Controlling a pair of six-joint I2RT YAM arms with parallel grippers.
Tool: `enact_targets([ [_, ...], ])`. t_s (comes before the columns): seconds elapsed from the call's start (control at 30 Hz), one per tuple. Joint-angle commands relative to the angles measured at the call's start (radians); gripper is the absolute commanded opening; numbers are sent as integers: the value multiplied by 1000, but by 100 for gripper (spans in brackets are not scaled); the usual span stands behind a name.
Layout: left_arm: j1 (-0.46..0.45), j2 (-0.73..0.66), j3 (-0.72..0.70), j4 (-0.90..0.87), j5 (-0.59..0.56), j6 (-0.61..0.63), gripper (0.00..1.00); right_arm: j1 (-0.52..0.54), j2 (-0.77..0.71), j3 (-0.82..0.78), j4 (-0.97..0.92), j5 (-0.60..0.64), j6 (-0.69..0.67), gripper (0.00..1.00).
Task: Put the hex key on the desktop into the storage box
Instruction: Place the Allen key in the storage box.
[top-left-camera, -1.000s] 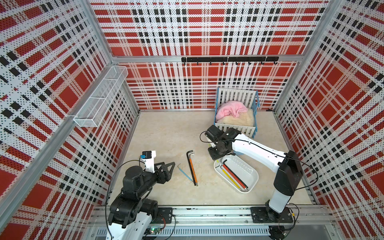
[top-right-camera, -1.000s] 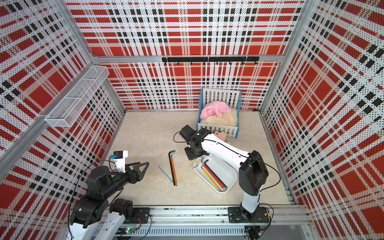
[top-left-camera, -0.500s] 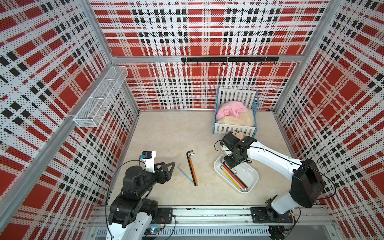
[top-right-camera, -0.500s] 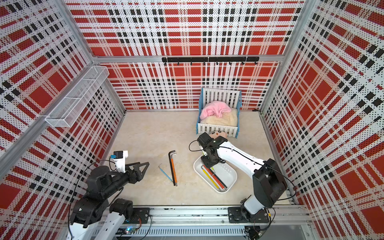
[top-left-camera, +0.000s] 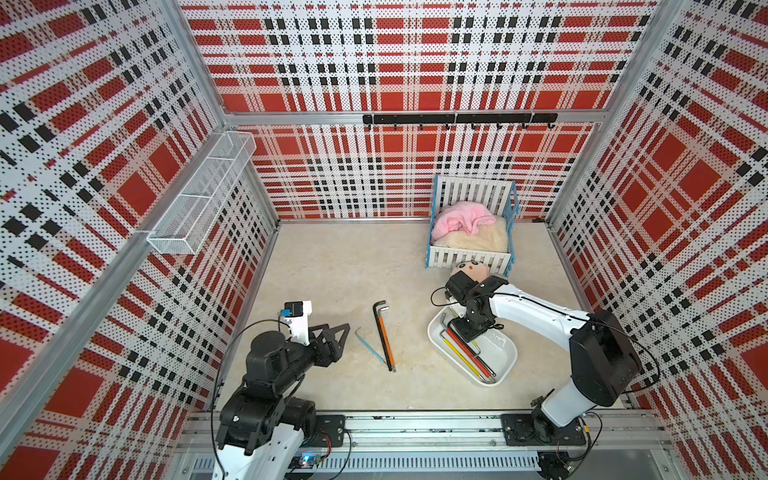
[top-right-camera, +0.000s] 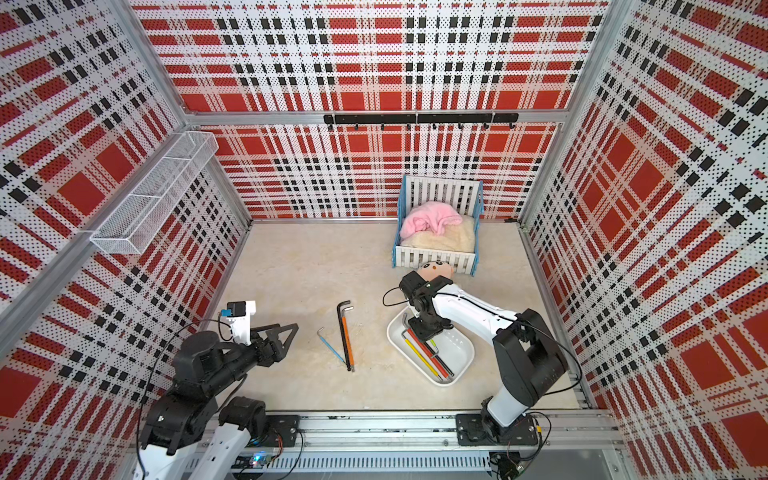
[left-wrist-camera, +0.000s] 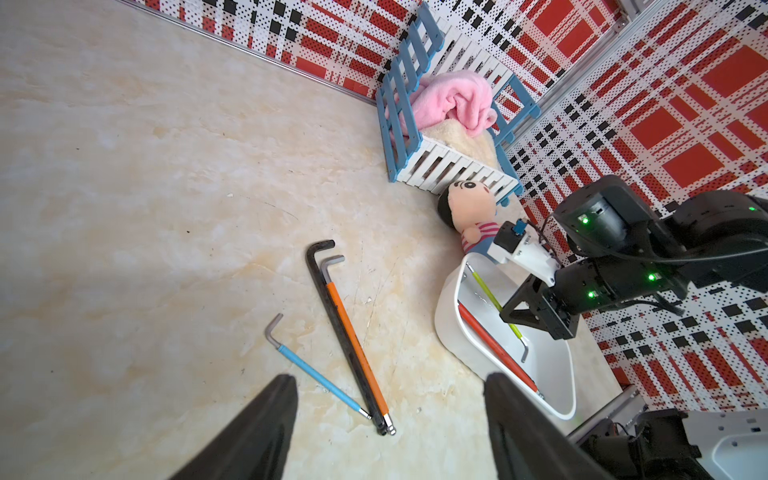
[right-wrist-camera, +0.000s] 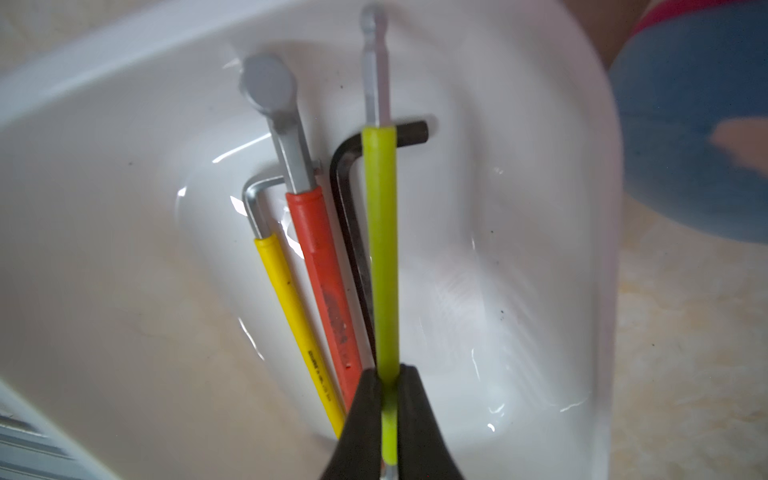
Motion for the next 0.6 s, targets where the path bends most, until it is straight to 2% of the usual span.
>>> enact_targets([
  [0.0, 11, 7, -8, 11, 12, 15, 76, -7, 12, -22, 1, 11, 28, 0],
  [0.57, 28, 11, -10, 15, 26, 21, 76, -8, 126, 13, -1, 39, 13, 0],
])
